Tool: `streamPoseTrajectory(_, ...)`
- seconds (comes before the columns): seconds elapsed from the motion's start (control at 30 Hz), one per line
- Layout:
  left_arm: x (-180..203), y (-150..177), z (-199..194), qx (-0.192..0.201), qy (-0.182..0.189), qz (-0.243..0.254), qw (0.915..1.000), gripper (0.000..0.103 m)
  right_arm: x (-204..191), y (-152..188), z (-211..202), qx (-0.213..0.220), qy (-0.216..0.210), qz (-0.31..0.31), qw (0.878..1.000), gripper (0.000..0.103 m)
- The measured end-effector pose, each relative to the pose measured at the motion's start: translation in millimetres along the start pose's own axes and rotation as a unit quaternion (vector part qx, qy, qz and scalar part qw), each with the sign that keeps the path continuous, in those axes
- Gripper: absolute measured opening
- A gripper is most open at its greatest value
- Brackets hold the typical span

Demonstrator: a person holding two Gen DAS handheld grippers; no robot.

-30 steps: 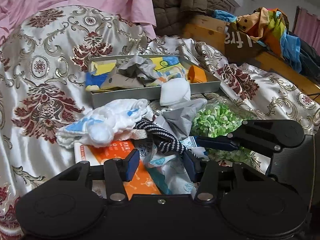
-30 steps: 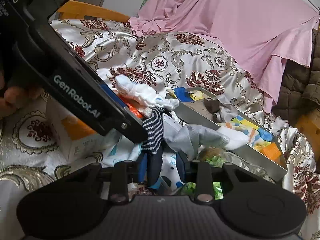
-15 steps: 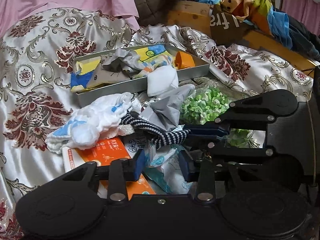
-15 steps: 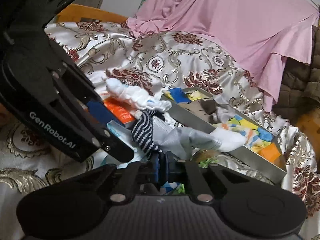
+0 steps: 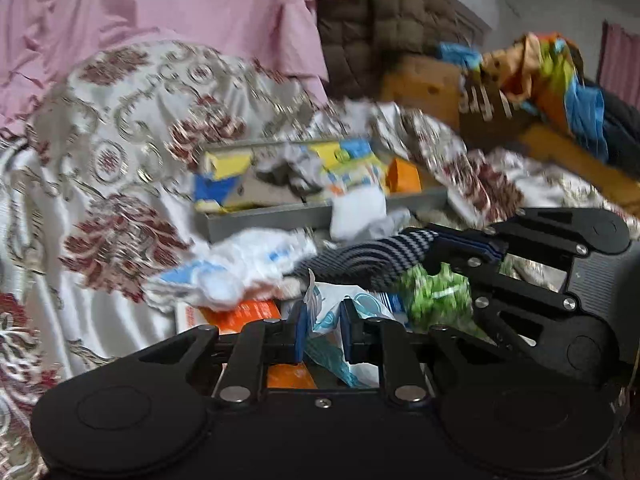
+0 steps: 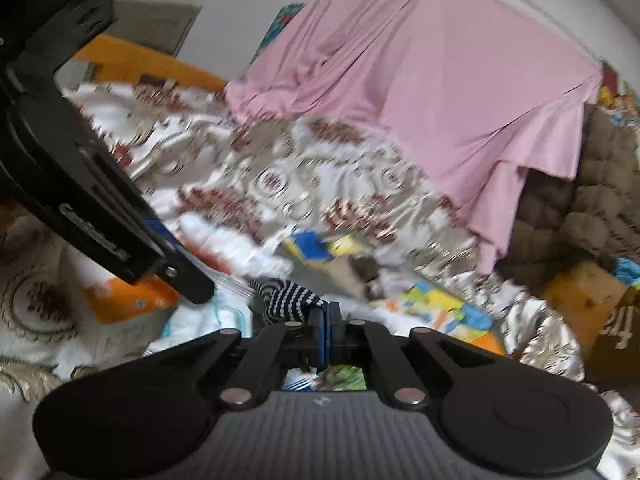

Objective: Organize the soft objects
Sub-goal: 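Carry the light blue packet with the left tool while the right tool carries the striped sock to the tray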

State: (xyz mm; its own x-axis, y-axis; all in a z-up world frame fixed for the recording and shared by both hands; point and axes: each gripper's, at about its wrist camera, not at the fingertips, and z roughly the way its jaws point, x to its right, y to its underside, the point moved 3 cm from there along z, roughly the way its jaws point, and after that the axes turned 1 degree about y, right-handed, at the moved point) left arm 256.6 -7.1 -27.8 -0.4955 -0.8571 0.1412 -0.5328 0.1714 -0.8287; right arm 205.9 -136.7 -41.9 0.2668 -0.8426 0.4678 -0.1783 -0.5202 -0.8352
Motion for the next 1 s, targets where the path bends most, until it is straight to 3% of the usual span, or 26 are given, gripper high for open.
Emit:
streamPoseTrajectory(0.27,3.8,-16.2,-27.1,0.048,-0.012,-0.028,0.9984,0.019,23.7,-20.4,-17.5,0.044,0.029,0.025,0.998,0.001)
streamPoseTrajectory(0.5,-4.4,-50.8,-23.1,0.08,-0.018,-0.073,0.9939,0.019,58.0,-41.2,-18.5,0.054,0.03,0.064,0.996,0.001)
streamPoseTrajectory(0.7,-21.6,-96.0,21.8,0.097,-0.021,-0.093,0.9907,0.019,103.3,-70.5,19.3,0.047,0.011,0.107,0.993,0.001)
streamPoseTrajectory(1.0,-55.4,-132.9,114.8,0.092,-0.038,-0.125,0.9871,0.019,168.2,-90.4,122.1,0.009,0.004,0.165,0.986,0.001)
